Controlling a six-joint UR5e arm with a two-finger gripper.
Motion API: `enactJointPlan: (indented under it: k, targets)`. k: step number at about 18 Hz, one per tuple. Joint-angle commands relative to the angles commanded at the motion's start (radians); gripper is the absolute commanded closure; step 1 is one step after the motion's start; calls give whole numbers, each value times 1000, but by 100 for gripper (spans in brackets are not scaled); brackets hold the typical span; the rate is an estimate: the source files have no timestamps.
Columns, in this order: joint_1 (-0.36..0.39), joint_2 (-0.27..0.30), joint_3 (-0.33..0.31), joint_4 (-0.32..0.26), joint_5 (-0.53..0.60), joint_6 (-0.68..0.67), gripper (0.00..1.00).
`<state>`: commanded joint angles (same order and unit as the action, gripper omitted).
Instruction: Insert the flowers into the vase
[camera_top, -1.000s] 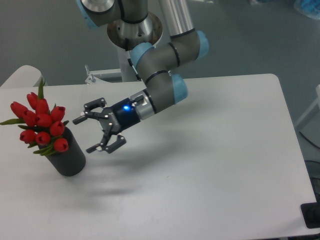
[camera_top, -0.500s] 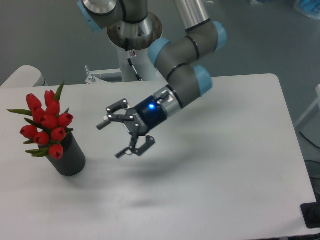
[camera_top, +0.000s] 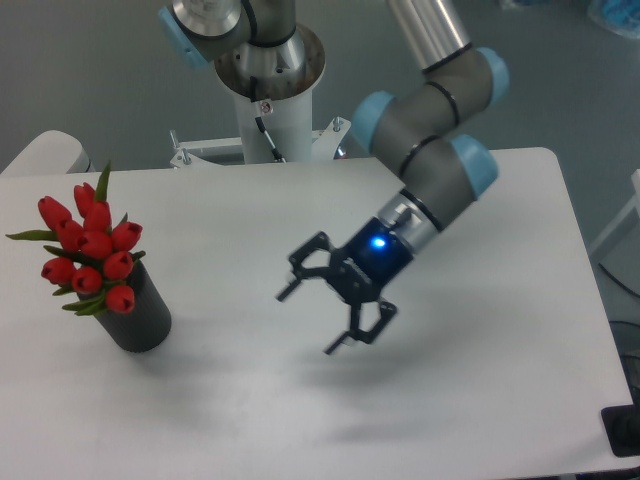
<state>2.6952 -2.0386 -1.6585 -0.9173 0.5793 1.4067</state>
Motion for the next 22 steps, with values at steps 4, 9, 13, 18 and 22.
enactJointPlan:
  k: [4,9,13,18,22]
  targets:
    - [-5,-11,57,-6,257,0,0]
    - [-41,-49,143,-31,477,9,0]
    - [-57,-60,172,-55,606,15,0]
    - [-115,-98,282,-245,868,132,0]
    - [-124,-123,328,-290,907,181,0]
